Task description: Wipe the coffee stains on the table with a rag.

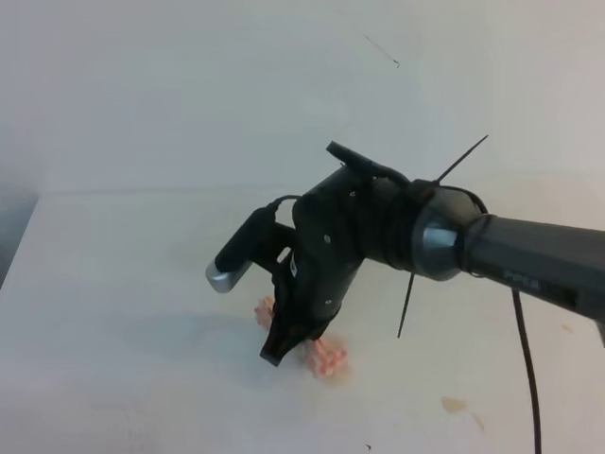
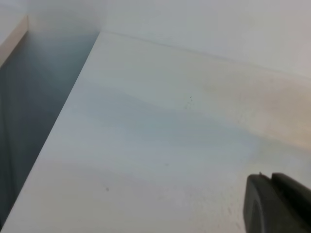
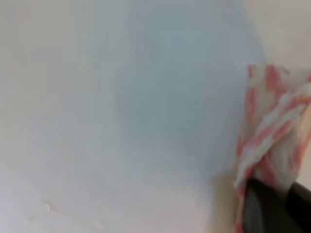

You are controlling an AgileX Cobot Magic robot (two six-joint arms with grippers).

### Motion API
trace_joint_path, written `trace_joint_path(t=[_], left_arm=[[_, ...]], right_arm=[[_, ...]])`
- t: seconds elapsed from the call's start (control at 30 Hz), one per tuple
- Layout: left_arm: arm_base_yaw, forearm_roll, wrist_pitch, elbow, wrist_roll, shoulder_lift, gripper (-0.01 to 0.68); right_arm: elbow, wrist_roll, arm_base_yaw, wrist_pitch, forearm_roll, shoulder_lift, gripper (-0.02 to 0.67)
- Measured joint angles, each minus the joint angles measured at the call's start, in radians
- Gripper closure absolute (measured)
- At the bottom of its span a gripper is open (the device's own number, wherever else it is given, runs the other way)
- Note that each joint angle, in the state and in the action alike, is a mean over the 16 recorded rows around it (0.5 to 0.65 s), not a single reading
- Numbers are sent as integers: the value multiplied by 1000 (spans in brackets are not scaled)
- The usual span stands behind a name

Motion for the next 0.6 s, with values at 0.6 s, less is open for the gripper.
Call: trace_joint_path(t=[0.6], left_arm=[[0,0,1,0,0,0,672]], right_arm=[[0,53,-84,93,66,85,619]])
